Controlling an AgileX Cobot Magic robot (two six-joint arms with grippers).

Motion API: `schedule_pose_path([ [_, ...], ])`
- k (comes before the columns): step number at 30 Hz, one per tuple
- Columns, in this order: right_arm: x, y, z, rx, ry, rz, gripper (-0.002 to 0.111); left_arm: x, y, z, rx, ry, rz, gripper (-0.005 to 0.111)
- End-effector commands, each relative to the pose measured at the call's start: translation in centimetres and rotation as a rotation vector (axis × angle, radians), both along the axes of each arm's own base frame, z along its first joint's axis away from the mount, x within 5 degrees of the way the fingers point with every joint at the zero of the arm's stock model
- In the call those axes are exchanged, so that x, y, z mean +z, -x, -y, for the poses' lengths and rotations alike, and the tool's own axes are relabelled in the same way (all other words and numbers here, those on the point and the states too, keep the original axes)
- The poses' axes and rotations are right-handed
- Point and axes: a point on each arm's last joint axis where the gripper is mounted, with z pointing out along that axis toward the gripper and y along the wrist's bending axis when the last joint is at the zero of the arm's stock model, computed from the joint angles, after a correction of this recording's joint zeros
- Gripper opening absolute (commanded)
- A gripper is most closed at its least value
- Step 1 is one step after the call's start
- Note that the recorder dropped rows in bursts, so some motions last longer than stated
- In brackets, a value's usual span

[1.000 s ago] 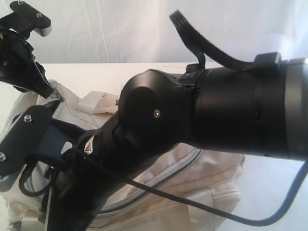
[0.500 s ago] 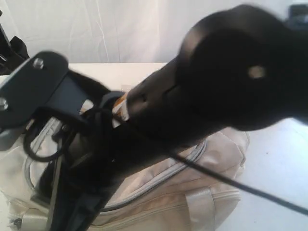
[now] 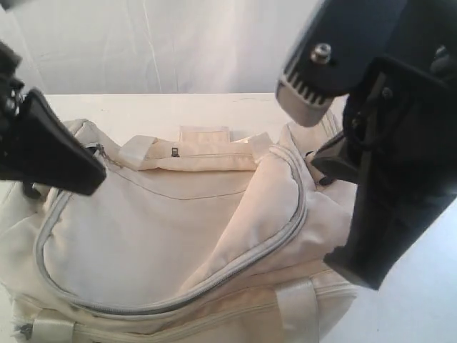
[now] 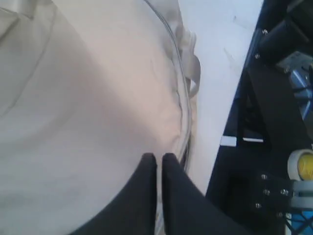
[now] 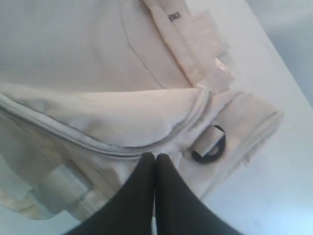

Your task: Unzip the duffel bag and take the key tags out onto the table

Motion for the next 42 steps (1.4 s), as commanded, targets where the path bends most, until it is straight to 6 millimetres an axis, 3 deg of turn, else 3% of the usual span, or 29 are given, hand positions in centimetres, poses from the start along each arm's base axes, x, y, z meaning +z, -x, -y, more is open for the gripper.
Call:
schedule_pose_path([
  [1, -1.8, -1.5, 2.2, -0.162, 0.072, 0.065, 0.0, -1.2, 3.4, 0.6, -0.223, -0.027, 0.002, 0.0],
  [6, -3.5, -3.9, 3.9, -0.196, -0.044, 0.004, 0.0, 0.1, 6.3, 0.0, -0.272, -0.025, 0.124, 0.0],
  [9, -4.5, -4.3, 2.8, -0.081, -0.112, -0.104, 0.0, 0.3, 6.7, -0.2, -0.284, -0.026, 0.155, 0.0],
  [14, -5.3, -5.0, 2.3, -0.079, -0.119, -0.137, 0.0, -0.3, 6.2, -0.7, -0.267, -0.113, 0.172, 0.002],
  [20, -5.3, -5.1, 2.2, -0.088, -0.141, -0.135, 0.0, -1.0, 5.1, -1.4, -0.239, -0.234, 0.197, 0.035],
  [23, -5.3, -5.1, 2.1, -0.088, -0.157, -0.142, 0.0, -1.8, 4.4, -1.2, -0.229, -0.235, 0.199, 0.043],
  [36, -5.3, -5.1, 2.1, -0.088, -0.158, -0.141, 0.0, -6.6, 3.8, -1.0, -0.467, -0.296, 0.313, 0.044],
  [42, -5.3, -5.1, 2.1, -0.088, -0.158, -0.141, 0.0, -8.1, 2.8, -1.0, -0.398, -0.311, 0.395, 0.044],
])
